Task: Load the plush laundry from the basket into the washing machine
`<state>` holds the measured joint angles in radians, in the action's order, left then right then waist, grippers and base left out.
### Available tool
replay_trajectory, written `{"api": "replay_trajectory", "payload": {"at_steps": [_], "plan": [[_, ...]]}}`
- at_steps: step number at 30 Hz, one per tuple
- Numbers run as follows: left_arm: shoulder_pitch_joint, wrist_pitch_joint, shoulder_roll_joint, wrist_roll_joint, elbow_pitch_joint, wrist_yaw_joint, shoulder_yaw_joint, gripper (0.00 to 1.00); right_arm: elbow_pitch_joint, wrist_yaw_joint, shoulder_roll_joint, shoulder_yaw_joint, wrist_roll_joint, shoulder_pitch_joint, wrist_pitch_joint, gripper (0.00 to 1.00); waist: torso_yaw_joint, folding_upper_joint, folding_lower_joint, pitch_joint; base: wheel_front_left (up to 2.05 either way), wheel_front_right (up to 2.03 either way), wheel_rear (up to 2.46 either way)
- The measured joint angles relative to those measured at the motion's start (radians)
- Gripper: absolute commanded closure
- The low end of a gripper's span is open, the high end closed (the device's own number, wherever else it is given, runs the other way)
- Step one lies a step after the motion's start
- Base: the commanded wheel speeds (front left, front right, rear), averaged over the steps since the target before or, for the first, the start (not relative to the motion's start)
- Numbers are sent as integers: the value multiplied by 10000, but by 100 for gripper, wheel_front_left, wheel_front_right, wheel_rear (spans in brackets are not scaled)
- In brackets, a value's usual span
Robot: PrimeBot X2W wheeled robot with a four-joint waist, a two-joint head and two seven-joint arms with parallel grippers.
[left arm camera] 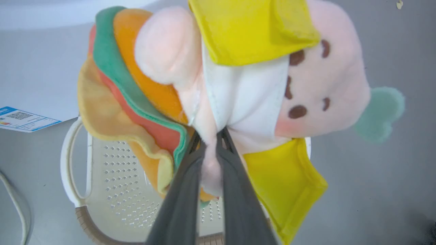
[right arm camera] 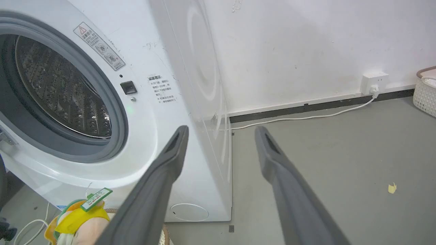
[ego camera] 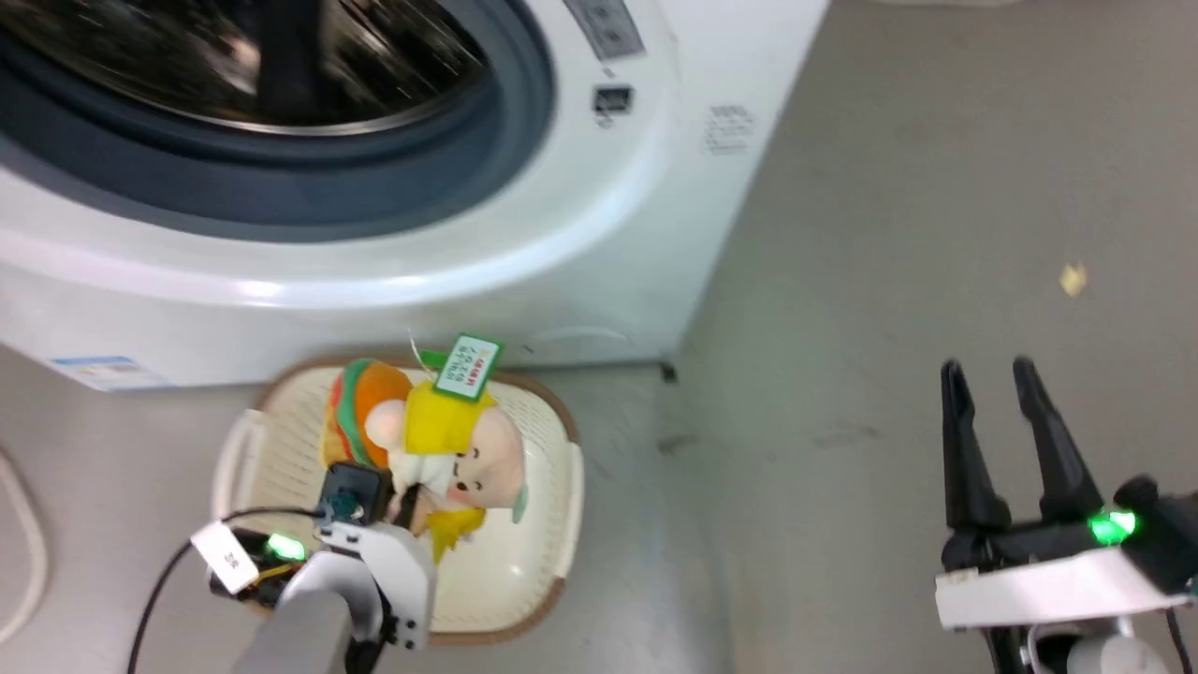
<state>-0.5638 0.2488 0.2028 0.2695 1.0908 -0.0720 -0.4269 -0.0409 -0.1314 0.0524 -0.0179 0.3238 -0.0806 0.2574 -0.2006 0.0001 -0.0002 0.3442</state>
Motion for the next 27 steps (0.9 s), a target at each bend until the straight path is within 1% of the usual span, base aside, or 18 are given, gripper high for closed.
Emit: {"api": "replay_trajectory", "payload": {"at_steps": [2,3,4,9,11,13,16,18,21,24,27], "plan": [[358,23,-81,117,-531,73,151,100,73,0,-2,36,-71,210,0,0,245,0,0,-377,0,0,0],[585,31,-100,201,-1058,84,278,100,82,0,-2,44,-104,309,0,0,370,0,0,-558,0,0,0],[807,36,-121,255,-1676,123,433,100,86,0,-2,52,-138,383,0,0,489,0,0,-722,0,0,0],[2063,75,-134,100,-4890,621,1185,100,105,0,-6,98,-213,537,2,0,978,0,-1,-1389,0,0,0],[2559,73,-102,-144,-6032,828,1448,100,109,0,-6,100,-244,569,2,0,1106,0,0,-1563,0,0,0],[2889,73,21,-656,-7070,993,1547,100,111,0,-6,96,-244,576,0,0,1188,0,0,-1663,0,0,0],[3180,75,-23,-871,-8431,1145,1927,100,88,0,-6,33,-244,578,2,0,1178,0,0,-1628,0,0,0],[3196,75,-4,-959,-9054,1139,2165,100,35,0,-8,-58,-242,567,0,0,1113,0,1,-1482,0,0,0],[3057,73,56,-955,-9566,1074,2500,100,-75,0,-8,-96,-236,488,0,0,1000,0,2,-1116,0,0,0],[2369,61,362,-917,-9618,805,2673,100,-234,0,-8,-165,-151,151,2,0,863,0,3,-594,0,0,0],[1322,-364,608,-539,-9591,504,2957,100,-355,0,-8,-332,-13,-261,2,0,683,0,3,27,0,0,0]]}}
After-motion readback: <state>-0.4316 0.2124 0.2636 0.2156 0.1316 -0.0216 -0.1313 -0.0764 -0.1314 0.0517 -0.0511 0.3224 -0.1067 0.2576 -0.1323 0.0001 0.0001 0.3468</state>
